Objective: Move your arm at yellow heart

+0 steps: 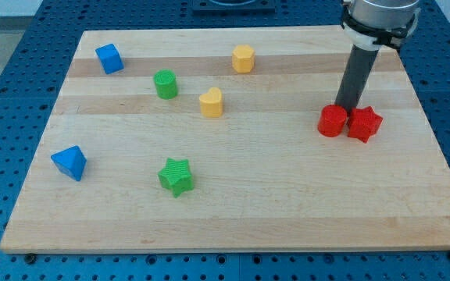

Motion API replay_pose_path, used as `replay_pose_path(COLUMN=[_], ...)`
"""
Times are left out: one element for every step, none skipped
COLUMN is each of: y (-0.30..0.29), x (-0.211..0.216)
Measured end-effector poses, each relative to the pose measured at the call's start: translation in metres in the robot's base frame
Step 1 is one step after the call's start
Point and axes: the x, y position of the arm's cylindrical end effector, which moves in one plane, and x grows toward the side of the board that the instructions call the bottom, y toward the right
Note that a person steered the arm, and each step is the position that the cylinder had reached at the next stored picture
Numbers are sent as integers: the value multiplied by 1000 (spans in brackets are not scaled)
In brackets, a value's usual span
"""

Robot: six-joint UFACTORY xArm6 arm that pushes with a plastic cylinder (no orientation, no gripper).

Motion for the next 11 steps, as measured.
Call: replay_pose_path(y=[-25, -75, -124, -164, -205, -222, -248, -261, -260, -240, -213], x=[-12, -11, 35, 74, 86, 79, 37, -29, -31, -28, -28])
